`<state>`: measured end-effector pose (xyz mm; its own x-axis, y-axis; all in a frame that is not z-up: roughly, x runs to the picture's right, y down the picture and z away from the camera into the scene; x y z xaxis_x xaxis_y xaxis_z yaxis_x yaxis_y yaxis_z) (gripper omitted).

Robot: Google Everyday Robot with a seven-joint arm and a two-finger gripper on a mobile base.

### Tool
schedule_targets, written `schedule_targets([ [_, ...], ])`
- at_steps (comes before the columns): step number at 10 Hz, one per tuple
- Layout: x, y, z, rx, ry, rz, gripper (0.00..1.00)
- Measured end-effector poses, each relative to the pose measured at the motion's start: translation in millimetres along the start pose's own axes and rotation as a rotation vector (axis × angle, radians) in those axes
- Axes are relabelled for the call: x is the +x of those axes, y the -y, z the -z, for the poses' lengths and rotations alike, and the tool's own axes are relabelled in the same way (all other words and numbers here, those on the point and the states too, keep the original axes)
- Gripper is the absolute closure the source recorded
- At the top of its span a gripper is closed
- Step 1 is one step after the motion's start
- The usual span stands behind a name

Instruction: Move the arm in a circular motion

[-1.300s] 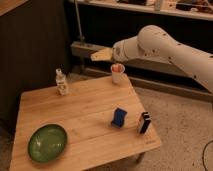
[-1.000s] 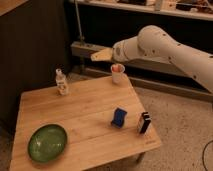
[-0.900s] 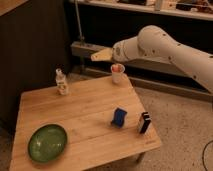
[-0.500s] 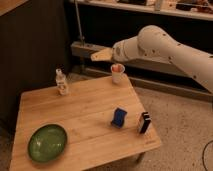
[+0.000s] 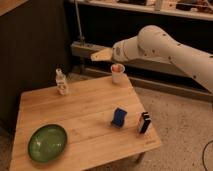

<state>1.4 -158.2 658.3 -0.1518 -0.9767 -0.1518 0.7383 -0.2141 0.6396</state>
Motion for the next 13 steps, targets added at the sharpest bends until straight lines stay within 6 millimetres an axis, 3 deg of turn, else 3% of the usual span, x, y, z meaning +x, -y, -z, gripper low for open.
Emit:
schedule_targets([
  [4, -0.5, 0.7, 1.5, -0.003, -0.004, 0.001, 0.20],
  [6, -8.3, -1.6, 11.3, -0.018, -0.003, 0.008, 0.20],
  [10, -34.3, 0.7, 5.7, -0.064, 0.092, 0.023, 0.20],
  [13, -64.4, 26.7, -5.4, -0.065, 0.191, 0.056, 0.20],
])
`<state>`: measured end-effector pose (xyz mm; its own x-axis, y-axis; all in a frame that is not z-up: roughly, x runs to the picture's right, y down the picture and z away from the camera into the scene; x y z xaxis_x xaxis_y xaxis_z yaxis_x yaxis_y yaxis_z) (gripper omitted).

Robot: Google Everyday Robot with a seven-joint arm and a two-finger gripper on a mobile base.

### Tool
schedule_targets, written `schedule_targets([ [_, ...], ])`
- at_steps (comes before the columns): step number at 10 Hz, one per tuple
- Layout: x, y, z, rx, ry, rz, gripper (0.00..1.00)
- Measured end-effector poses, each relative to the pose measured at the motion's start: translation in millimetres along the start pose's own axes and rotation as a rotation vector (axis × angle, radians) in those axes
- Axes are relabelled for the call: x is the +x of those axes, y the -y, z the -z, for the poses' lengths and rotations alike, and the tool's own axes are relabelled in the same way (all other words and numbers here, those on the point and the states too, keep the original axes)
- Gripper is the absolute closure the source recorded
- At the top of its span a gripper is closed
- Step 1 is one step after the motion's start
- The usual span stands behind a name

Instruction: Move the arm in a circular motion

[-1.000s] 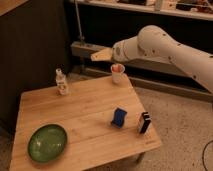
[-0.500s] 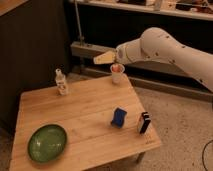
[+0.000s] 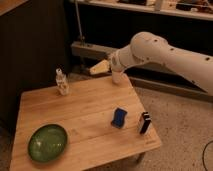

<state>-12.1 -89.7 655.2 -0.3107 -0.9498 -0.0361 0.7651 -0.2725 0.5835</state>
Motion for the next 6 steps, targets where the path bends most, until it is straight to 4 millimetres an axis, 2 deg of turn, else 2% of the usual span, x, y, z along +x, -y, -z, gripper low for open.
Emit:
schedule_targets([
  [3, -45.0, 23.7, 2.8, -0.003, 0.056, 0.023, 0.20],
  [5, -77.9, 51.6, 7.2, 0.010, 0.072, 0.047, 0.20],
  [6, -87.1, 63.6, 9.4, 0.020, 0.064, 0.058, 0.20],
])
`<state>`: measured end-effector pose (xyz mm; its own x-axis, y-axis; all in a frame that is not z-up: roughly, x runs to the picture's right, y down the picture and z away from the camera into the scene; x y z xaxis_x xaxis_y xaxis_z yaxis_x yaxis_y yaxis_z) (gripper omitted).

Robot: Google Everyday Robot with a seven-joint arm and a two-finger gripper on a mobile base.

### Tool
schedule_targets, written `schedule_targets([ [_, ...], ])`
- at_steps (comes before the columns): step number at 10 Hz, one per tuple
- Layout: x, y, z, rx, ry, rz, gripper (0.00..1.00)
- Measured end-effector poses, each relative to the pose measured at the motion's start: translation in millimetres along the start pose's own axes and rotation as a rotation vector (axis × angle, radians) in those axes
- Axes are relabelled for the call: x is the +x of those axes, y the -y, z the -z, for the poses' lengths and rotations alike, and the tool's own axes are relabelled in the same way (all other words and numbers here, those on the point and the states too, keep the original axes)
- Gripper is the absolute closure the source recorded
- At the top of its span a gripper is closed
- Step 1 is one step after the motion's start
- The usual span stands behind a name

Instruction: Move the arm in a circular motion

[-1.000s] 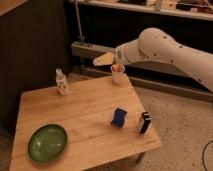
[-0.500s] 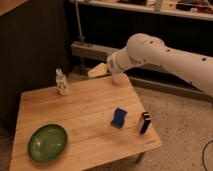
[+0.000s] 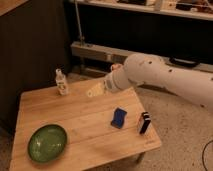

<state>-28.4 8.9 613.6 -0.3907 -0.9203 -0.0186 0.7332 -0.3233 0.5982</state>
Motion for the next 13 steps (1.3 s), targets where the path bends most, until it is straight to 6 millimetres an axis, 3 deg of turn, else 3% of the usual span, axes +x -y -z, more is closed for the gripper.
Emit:
schedule_targets([
  [2, -7.6, 34.4, 0.1, 0.056, -0.046, 0.048, 0.20],
  [4, 7.3, 62.2, -8.2, 0.113, -0.084, 0.091, 0.20],
  [8, 52.4, 158.6, -37.3, 0.239, -0.119, 0.210, 0.20],
  [10, 65.4, 176.5, -46.8, 0.248, -0.115, 0.240, 0.20],
  [13, 86.2, 165.0, -68.3, 0.213, -0.064, 0.256, 0.20],
])
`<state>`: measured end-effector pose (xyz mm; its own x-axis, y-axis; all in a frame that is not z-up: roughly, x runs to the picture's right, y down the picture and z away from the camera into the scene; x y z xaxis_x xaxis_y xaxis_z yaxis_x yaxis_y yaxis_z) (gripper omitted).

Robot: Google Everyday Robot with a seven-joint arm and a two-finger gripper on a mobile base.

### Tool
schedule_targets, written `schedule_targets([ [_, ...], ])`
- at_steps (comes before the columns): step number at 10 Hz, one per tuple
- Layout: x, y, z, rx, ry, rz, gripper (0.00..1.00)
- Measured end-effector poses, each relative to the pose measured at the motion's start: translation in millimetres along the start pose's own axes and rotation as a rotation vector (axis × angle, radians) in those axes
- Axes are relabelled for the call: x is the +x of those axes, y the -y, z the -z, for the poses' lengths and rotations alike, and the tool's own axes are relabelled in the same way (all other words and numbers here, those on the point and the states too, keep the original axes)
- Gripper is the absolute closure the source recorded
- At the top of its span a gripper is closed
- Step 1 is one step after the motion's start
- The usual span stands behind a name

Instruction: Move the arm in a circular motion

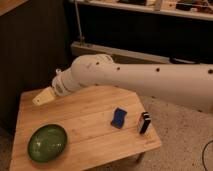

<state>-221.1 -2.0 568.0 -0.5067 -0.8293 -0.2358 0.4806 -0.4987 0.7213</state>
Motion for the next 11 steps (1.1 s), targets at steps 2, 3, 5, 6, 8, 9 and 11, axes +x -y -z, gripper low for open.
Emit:
schedule_targets([
  [2, 2.4, -45.3, -7.5, -0.037, 0.051, -0.015, 0.20],
  [3, 3.9, -71.7, -11.2, -0.053, 0.077, -0.028, 0.20],
  [5, -6.2, -120.0, -15.4, -0.084, 0.118, -0.072, 0.20],
  [6, -18.9, -154.3, -15.7, -0.110, 0.145, -0.111, 0.20],
  [8, -49.5, -208.7, -12.1, -0.150, 0.190, -0.192, 0.20],
  [9, -71.9, -239.3, -5.9, -0.175, 0.214, -0.241, 0.20],
  [11, -115.2, -284.4, 13.7, -0.216, 0.249, -0.312, 0.20],
])
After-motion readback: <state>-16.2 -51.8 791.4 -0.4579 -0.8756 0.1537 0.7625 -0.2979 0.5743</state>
